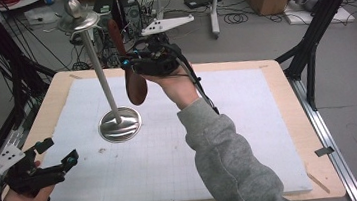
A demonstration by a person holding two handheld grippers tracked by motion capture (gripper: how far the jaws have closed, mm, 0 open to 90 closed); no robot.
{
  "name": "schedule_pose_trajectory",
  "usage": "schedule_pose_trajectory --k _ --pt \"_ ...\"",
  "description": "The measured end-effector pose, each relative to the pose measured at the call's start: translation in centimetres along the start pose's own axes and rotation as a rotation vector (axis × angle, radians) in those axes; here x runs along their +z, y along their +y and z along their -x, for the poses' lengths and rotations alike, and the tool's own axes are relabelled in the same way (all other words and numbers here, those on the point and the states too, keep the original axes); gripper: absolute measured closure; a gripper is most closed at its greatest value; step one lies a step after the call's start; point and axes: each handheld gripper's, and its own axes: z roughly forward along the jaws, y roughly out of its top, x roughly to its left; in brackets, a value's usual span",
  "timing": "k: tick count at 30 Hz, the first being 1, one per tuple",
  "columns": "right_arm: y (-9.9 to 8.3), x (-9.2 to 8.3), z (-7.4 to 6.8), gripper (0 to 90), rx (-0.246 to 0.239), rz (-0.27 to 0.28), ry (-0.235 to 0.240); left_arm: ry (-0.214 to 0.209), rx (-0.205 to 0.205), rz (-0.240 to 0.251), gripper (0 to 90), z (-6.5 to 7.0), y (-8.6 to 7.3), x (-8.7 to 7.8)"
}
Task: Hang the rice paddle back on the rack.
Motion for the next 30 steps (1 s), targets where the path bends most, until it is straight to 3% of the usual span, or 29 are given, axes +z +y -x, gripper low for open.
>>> schedule_pose_trajectory --k 10,30 --pt "0.2 0.7 -0.1 77.8 0.0 0.005 -0.018 0.005 0.004 0.005 1.8 -0.1 0.2 -0.4" --pt "0.2 1.6 -0.2 77.7 0.01 0.008 -0.006 0.039 -0.014 0.049 1.8 -1.0 0.5 -2.1"
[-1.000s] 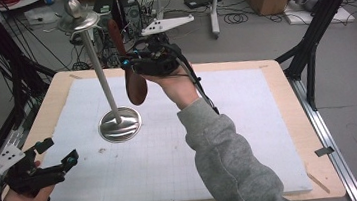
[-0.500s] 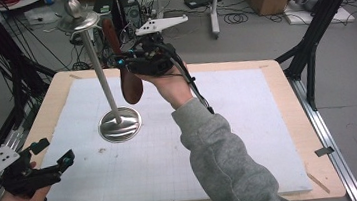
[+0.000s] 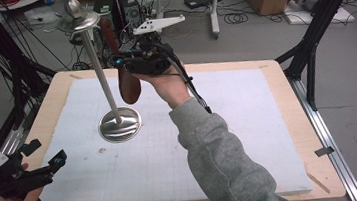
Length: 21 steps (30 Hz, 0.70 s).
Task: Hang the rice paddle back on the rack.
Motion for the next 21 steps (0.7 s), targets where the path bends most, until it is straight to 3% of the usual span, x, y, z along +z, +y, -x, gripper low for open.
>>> schedule_pose_trajectory --k 21 --pt "0.01 0.99 0.07 77.7 -0.002 -0.005 -0.006 0.004 -0.006 0.006 1.8 -0.18 0.02 -0.3"
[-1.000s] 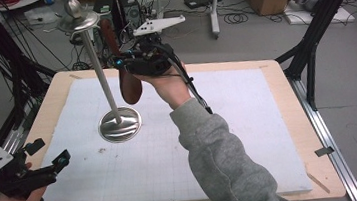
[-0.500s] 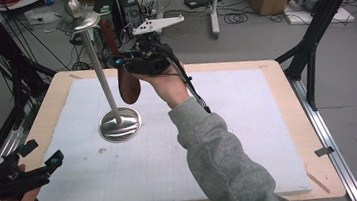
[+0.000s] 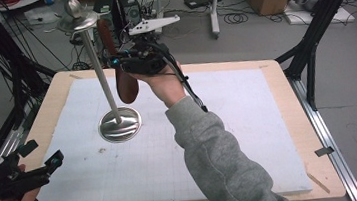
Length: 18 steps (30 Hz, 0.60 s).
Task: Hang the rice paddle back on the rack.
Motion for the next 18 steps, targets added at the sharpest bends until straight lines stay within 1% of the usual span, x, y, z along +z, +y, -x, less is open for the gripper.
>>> schedule_pose_trajectory --k 18 --pt "-0.21 0.5 0.02 77.7 -0.001 -0.005 0.002 -0.004 0.002 -0.007 1.8 0.2 -0.11 0.26"
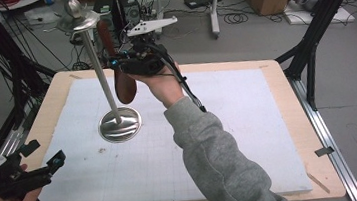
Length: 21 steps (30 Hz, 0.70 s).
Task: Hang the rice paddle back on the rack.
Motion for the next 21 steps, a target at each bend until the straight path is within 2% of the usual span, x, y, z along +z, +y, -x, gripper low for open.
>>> schedule_pose_trajectory --k 10,14,21 --pt "-0.06 0.17 0.01 76.7 -0.003 0.003 0.003 -0.004 0.004 -0.006 1.8 0.18 -0.03 0.17" --pt "-0.16 0.34 0.07 73.6 -0.001 -0.001 0.022 -0.005 0.005 -0.01 1.8 0.21 -0.11 0.31" --pt "-0.79 0.29 0.23 53.7 0.015 0.013 0.018 -0.011 0.01 -0.03 1.8 0.4 -0.39 0.83"
